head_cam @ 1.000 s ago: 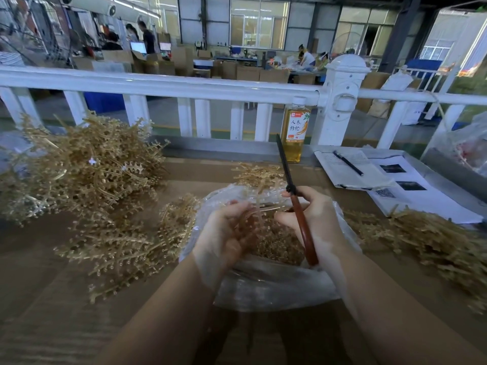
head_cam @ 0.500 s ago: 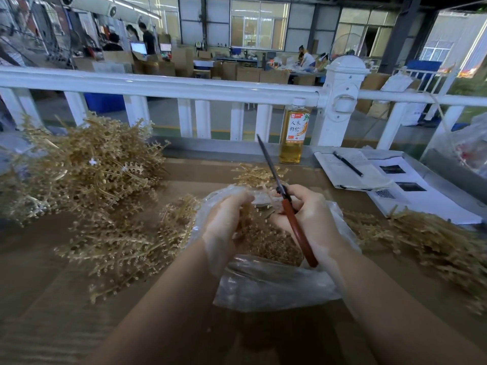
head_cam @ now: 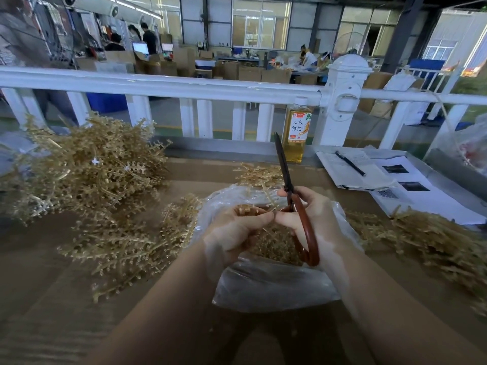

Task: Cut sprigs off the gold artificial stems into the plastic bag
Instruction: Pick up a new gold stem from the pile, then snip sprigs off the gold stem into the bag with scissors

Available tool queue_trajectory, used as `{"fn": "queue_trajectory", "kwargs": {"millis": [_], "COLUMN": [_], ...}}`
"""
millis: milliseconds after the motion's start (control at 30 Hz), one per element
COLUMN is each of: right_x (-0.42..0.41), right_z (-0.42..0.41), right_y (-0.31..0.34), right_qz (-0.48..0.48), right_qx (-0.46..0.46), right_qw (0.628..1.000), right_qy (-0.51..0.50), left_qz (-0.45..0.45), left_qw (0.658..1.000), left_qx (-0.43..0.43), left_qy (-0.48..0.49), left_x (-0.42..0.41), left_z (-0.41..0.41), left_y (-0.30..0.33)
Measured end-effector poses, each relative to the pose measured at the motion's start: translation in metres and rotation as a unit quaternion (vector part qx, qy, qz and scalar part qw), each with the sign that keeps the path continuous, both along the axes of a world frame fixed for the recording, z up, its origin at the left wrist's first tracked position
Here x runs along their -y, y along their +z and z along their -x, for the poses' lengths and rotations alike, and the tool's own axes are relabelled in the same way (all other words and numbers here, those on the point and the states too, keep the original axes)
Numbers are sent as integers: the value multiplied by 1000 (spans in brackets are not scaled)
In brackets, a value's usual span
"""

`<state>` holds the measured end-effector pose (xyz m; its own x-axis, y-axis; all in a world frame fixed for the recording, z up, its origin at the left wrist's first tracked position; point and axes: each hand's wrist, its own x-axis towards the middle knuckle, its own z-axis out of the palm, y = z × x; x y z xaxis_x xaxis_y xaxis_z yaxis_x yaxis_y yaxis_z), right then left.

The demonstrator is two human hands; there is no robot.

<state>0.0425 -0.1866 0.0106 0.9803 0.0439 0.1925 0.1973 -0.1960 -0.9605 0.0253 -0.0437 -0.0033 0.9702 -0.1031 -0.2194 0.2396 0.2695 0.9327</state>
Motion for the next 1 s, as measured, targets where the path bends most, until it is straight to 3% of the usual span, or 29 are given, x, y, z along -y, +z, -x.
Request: {"fn": "queue_trajectory", "kwargs": {"millis": [200,467,600,1000], "right_x": [3,16,20,32], "right_z": [3,13,10,13], "right_y": [-6,-14,-21,-32], "right_qz": [66,289,311,397], "right_qx": [45,87,48,133], "right_qw": [996,953,948,906], "right_qy": [31,13,43,67], "left_qz": [13,89,85,121], "left_qw": [999,987,986,975], "left_qx": [-5,-18,-23,-61], "left_qy": [46,131,140,176], "left_x": [1,-4,-5,-7], "left_z": [-2,-10,-14,-21], "left_y": [-5,-12,-16,-20]}}
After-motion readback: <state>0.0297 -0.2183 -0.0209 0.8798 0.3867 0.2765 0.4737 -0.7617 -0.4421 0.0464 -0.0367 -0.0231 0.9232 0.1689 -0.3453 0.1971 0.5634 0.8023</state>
